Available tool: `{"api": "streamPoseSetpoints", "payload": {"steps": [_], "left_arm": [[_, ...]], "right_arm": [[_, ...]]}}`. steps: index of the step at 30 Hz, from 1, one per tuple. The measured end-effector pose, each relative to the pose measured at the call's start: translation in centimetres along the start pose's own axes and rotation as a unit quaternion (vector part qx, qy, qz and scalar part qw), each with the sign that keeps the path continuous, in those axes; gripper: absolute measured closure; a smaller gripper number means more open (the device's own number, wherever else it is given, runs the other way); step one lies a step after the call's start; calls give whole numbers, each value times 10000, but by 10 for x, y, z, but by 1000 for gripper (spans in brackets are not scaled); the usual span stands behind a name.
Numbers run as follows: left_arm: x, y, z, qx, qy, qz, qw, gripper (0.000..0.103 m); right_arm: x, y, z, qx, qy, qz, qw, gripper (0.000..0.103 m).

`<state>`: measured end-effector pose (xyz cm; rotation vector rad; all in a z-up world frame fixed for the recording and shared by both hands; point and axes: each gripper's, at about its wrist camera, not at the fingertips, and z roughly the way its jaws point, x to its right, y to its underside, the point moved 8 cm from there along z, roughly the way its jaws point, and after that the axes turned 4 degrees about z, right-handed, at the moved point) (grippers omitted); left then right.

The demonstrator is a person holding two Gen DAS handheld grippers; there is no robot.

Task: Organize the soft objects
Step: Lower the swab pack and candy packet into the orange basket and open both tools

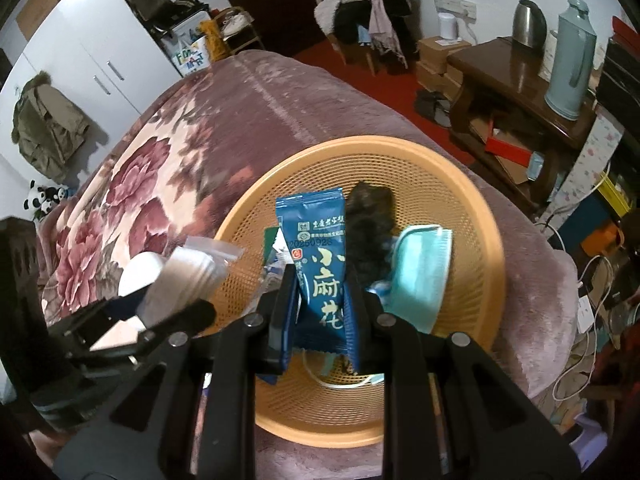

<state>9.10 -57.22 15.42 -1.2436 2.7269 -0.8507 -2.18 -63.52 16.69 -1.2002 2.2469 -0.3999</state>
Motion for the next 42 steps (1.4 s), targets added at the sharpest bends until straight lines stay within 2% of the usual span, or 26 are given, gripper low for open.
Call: {"api": "streamPoseSetpoints", "payload": {"steps": [2,4,5,6,7,8,9,10,15,19,30,38,42], "left_arm": [[6,1,4,-40,40,40,10000,26],[11,2,7,-92,150,83,9998,12],[12,1,7,-115,195,110,9997,9],[13,2,7,-132,181,155,9996,3],[12,1,6,-115,143,182,9997,1],[12,1,4,-77,109,215,9997,1],[12,1,3,-56,92,237,9997,1],[12,0,2,-38,61,263,9996,1],[13,0,0,43,-4,374,9993,1],[12,3,3,-66,-142,472,9988,1],[11,14,5,-56,-26,375,9993,1],[8,20,-7,215,45,188,9996,1],[4,23,-14,395,-76,33,9992,1]], "right_arm": [[5,0,1,-26,17,82,10000,79],[11,1,5,-146,-14,207,9997,78],[15,1,7,-188,-6,287,9994,68],[20,2,8,-201,57,361,9991,49],[22,3,6,-171,73,400,9990,39],[24,2,5,-124,43,434,9990,19],[25,2,3,-87,7,457,9989,7],[26,1,1,-40,-28,484,9988,4],[28,2,-4,2,74,345,9994,2],[31,3,-7,69,206,298,9993,0],[36,13,-13,197,234,307,9991,0],[32,23,-20,370,177,297,9987,0],[28,29,-25,436,139,290,9985,0]]}}
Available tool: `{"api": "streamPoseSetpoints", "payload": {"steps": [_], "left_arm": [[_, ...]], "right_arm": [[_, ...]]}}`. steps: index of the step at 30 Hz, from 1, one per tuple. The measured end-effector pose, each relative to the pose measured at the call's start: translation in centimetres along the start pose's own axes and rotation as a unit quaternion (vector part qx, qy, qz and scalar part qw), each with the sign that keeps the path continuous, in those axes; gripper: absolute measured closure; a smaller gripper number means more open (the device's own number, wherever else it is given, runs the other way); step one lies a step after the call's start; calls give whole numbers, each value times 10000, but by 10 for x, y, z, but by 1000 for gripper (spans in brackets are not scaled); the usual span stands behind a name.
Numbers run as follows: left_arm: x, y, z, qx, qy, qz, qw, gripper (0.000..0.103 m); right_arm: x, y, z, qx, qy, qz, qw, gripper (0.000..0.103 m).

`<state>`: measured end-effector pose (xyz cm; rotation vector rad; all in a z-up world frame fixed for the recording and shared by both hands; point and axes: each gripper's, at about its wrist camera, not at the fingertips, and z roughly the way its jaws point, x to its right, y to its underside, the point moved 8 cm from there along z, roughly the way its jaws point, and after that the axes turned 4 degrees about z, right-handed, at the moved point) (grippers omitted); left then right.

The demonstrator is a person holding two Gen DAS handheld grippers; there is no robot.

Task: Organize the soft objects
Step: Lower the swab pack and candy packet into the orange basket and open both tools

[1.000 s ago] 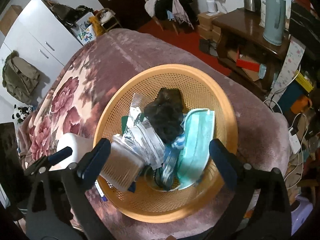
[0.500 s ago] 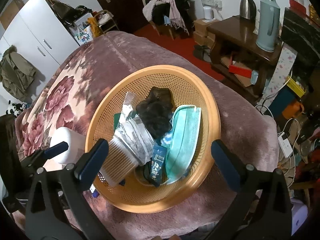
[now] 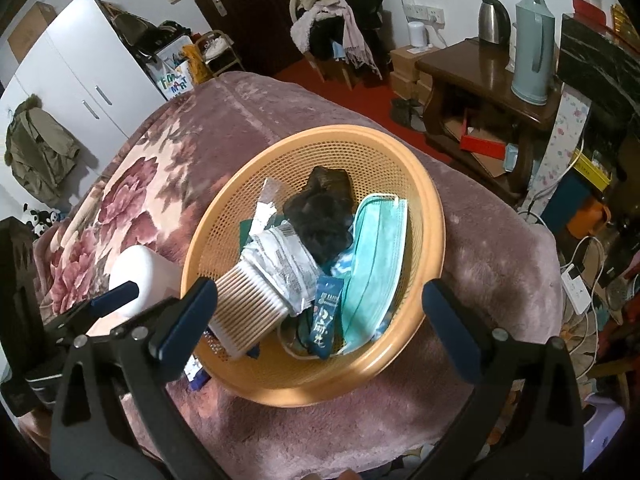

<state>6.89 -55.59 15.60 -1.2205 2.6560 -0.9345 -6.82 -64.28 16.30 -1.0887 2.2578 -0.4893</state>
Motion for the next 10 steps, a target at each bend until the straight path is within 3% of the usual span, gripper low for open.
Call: {"api": "streamPoseSetpoints", "payload": {"steps": [5,10], "left_arm": [[-3,6,-10,114,200,-176,9996,1],[-17,14,-21,268,122,-297,9991,1]], "right_arm": [[-6,5,-7,102,12,-56,9999,0],[-16,13,-12,145,30,-134,9998,0]]}}
